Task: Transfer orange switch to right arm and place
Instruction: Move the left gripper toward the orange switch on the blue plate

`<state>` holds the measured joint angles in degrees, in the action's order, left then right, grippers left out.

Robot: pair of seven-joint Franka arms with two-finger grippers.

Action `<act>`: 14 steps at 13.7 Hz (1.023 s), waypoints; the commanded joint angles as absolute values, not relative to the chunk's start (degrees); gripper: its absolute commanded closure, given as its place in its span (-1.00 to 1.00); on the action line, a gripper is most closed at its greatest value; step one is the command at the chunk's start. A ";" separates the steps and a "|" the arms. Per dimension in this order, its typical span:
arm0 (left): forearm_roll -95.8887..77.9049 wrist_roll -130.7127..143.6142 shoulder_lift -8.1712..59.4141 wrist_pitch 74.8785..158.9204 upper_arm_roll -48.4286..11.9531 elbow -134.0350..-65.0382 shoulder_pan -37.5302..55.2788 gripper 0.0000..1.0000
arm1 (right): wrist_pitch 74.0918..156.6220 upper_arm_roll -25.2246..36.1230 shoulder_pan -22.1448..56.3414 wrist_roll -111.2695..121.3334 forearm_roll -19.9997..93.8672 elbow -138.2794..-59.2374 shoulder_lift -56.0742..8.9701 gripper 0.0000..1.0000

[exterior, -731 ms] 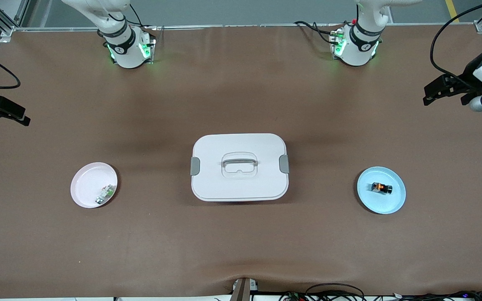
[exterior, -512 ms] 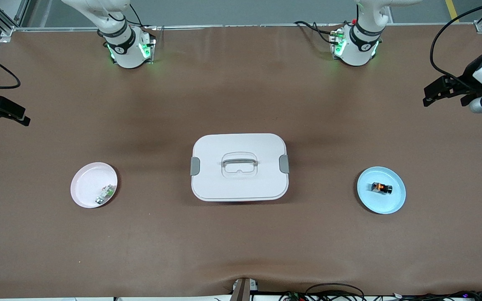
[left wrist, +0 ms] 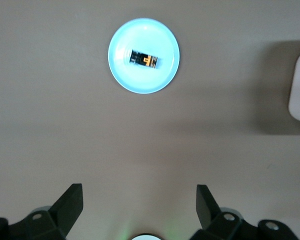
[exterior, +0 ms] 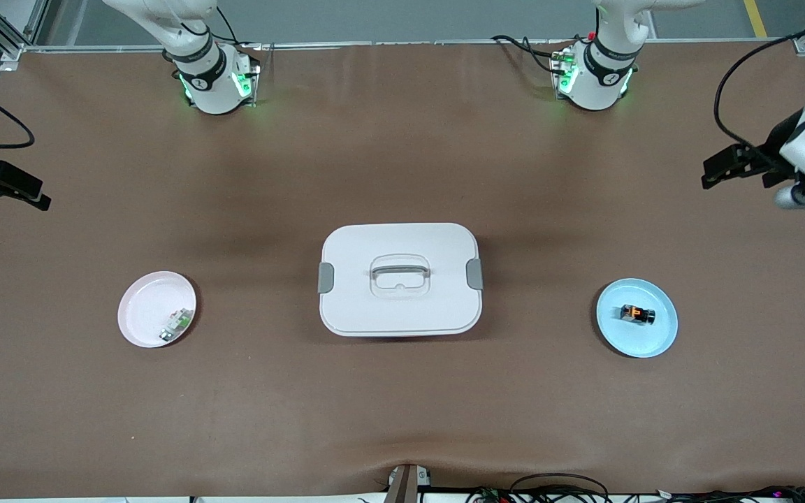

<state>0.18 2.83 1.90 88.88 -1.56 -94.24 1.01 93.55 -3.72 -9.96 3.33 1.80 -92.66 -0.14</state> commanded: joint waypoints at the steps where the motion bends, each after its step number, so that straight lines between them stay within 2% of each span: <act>1: 0.26 2.11 7.46 91.92 -1.76 -92.72 0.62 -1.00 | 93.78 -4.48 -10.90 3.08 2.11 -93.52 0.97 -1.00; 4: 0.44 1.24 11.59 98.15 -1.85 -94.12 0.79 -1.00 | 93.78 -4.48 -10.90 2.99 2.11 -93.52 0.97 -1.00; 9: 0.53 -4.64 13.53 111.51 -1.85 -102.56 0.27 -1.00 | 94.13 -4.48 -10.81 2.99 2.11 -93.60 0.97 -1.00; 14: 0.53 -7.64 19.76 116.89 -1.76 -102.48 0.26 -1.00 | 94.13 -4.48 -10.81 2.99 2.11 -93.60 0.97 -1.00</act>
